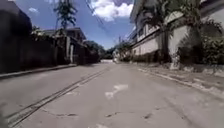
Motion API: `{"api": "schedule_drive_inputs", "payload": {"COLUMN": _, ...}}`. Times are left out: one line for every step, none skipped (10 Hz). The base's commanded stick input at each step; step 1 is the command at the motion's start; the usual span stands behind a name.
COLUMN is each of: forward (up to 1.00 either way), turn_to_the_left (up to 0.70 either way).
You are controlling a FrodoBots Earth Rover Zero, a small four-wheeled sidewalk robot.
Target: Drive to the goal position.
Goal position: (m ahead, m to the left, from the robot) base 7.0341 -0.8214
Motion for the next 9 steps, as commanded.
{"api": "schedule_drive_inputs", "payload": {"forward": 0.7, "turn_to_the_left": 0.0}}
{"api": "schedule_drive_inputs", "payload": {"forward": 0.7, "turn_to_the_left": 0.0}}
{"api": "schedule_drive_inputs", "payload": {"forward": 0.7, "turn_to_the_left": 0.0}}
{"api": "schedule_drive_inputs", "payload": {"forward": 0.7, "turn_to_the_left": 0.0}}
{"api": "schedule_drive_inputs", "payload": {"forward": 0.7, "turn_to_the_left": 0.0}}
{"api": "schedule_drive_inputs", "payload": {"forward": 0.7, "turn_to_the_left": 0.0}}
{"api": "schedule_drive_inputs", "payload": {"forward": 0.7, "turn_to_the_left": 0.0}}
{"api": "schedule_drive_inputs", "payload": {"forward": 0.7, "turn_to_the_left": 0.0}}
{"api": "schedule_drive_inputs", "payload": {"forward": 0.7, "turn_to_the_left": 0.0}}
